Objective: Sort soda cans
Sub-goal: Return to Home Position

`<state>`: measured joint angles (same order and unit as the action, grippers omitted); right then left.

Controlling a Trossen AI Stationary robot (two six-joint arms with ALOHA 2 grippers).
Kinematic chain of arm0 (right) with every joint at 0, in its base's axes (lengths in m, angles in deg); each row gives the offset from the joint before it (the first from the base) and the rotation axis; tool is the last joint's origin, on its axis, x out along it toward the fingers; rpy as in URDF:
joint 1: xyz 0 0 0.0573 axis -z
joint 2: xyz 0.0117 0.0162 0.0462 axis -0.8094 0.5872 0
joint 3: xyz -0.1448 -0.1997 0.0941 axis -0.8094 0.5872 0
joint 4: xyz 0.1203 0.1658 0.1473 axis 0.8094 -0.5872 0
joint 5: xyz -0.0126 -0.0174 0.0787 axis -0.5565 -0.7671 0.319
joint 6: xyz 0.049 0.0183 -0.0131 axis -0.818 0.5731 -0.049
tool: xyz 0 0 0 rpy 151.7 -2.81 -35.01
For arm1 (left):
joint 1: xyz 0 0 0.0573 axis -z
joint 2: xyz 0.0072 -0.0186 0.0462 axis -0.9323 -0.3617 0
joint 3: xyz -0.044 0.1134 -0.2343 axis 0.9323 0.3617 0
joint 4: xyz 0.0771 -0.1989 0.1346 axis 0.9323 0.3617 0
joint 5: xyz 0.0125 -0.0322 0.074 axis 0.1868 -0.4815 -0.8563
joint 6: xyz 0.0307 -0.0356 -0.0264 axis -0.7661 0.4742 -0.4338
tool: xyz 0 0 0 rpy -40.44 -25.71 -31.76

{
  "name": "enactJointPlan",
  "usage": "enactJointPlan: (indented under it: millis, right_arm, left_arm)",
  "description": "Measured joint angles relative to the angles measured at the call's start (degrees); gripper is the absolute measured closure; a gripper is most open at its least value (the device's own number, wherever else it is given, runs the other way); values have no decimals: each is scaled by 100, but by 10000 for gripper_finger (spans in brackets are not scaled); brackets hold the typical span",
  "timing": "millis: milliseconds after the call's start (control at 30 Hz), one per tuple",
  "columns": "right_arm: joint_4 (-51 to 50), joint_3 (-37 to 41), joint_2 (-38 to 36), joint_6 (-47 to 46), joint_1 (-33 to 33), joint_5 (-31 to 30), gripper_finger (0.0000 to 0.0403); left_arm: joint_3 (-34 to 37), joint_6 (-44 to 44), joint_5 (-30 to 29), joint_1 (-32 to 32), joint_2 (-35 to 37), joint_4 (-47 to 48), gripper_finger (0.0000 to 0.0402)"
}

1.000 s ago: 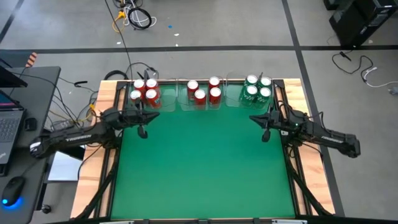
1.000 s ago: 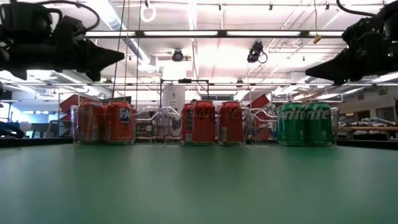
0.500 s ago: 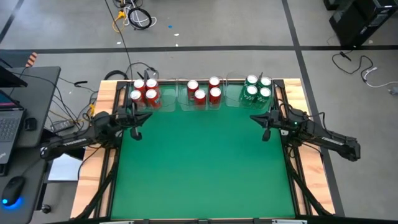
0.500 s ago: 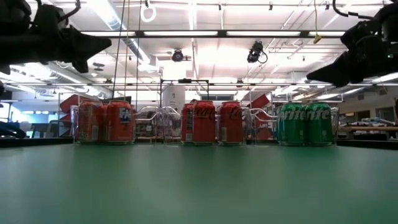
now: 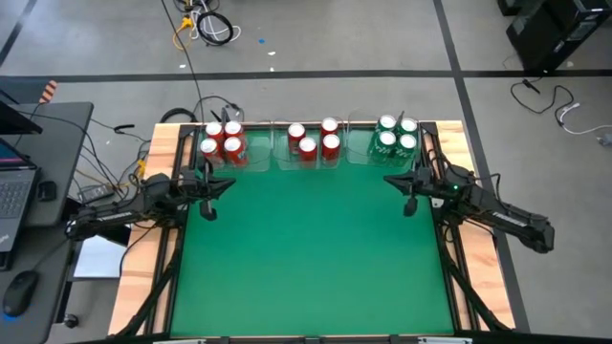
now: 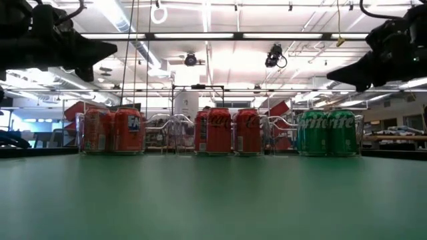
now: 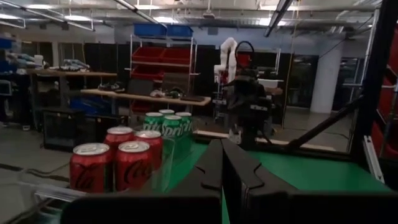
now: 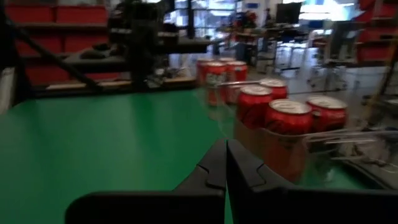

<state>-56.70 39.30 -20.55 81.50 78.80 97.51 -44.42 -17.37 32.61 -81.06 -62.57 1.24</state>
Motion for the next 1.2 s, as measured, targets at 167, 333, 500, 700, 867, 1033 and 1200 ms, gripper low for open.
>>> enactJointPlan:
  millis: [167, 333, 500, 700, 867, 1033, 1200]
  right_arm:
    - [221, 75, 10, -99, 59, -412, 403]
    - [223, 77, 3, -92, 56, -479, 403]
    - [221, 77, 3, -498, 56, -482, 401]
    - [241, 79, 3, -554, 54, -482, 399]
    - [247, 79, 3, -554, 54, -482, 402]
    - [249, 79, 3, -554, 54, -482, 400]
    - [249, 79, 3, -554, 54, -482, 397]
  left_arm:
    - [0, 0, 12, 2, 3, 124, 401]
    - [0, 1, 15, 2, 3, 460, 397]
    - [0, 257, 33, 2, 3, 740, 395]
    - [0, 302, 34, 2, 1, 695, 395]
    - [0, 302, 33, 2, 2, 691, 394]
    - [0, 302, 33, 2, 3, 692, 394]
    - [0, 302, 33, 2, 3, 694, 394]
